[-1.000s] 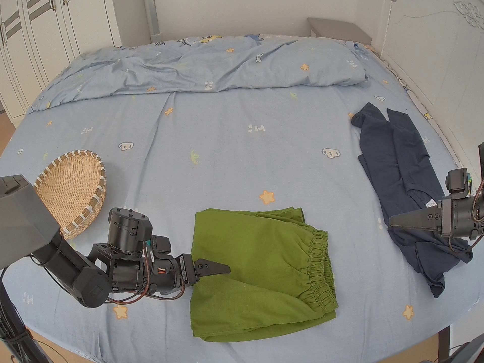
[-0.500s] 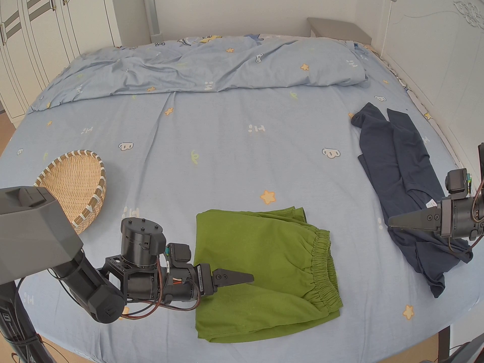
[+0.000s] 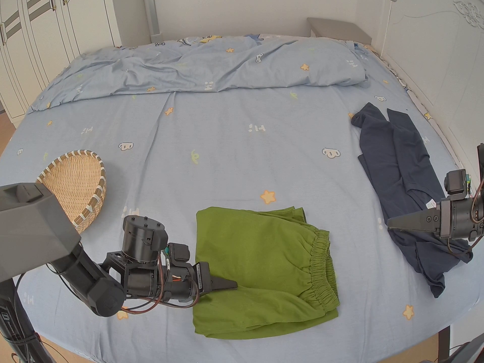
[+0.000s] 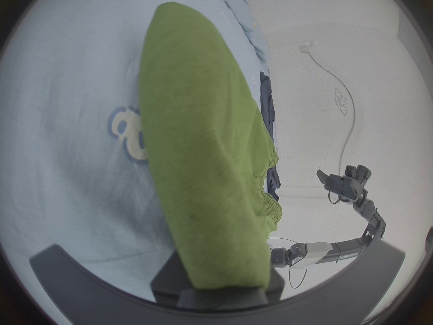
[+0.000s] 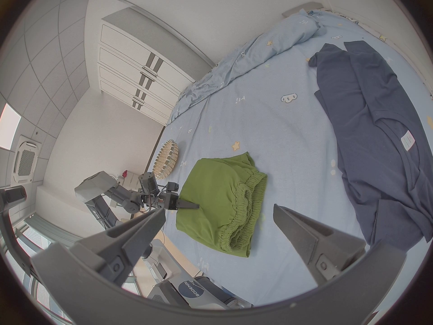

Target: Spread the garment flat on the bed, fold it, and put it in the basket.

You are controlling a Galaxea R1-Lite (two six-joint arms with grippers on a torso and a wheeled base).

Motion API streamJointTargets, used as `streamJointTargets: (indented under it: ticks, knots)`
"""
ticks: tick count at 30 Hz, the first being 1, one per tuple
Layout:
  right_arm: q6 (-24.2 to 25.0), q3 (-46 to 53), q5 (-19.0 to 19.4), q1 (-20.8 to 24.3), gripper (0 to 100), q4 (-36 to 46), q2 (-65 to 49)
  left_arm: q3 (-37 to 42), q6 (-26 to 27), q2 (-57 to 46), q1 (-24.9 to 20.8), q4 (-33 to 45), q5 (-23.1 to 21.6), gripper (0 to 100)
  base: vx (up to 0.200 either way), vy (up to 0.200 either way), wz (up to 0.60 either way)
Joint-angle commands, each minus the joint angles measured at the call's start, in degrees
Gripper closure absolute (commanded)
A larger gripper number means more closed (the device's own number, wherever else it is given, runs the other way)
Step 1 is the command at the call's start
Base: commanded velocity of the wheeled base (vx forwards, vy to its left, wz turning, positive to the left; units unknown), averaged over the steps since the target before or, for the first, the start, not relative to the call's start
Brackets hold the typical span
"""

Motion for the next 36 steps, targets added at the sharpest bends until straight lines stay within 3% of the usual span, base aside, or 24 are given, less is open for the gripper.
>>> streamJointTargets:
  ticks: [1, 3, 4, 5, 8, 15, 20, 36]
  knots:
    - [0.34, -0.17, -0.06, 0.00, 0, 0.02, 0.16, -13.98, -0.19, -9.59, 3.79, 20.04, 0.04, 100, 0.000, 0.000, 0.00]
    - [0.78, -0.17, -0.15, 0.00, 0, 0.02, 0.16, -19.69, 0.25, -11.35, 5.11, 29.01, -0.22, 100, 0.000, 0.000, 0.00]
    - [0.78, -0.17, -0.15, 0.00, 0, 0.02, 0.16, -19.69, 0.25, -11.35, 5.11, 29.01, -0.22, 100, 0.000, 0.000, 0.00]
    - [1.05, -0.26, -0.15, 0.00, 0, 0.02, 0.25, -28.83, 1.84, -12.23, 7.30, 42.10, -0.22, 100, 0.000, 0.000, 0.00]
    - [1.05, -0.26, -0.15, -0.08, 0, 0.02, 0.33, -33.93, 7.46, -11.79, 10.12, 48.43, -0.40, 100, 0.000, 0.000, 0.00]
    - [1.13, -0.26, -0.15, 0.00, 0, 0.02, 0.42, -35.51, 15.02, -9.50, 12.49, 49.66, -4.27, 100, 0.000, 0.000, 0.00]
    - [1.13, -0.17, -0.23, 0.00, 0, 0.02, 0.68, -37.01, 15.55, -8.80, 12.93, 50.89, -4.36, 100, 0.000, 0.000, 0.00]
    - [1.05, -0.17, -0.23, 0.09, 0, 0.02, 0.68, -38.59, 15.64, -8.62, 13.02, 52.65, -4.36, 100, 0.000, 0.200, 0.00]
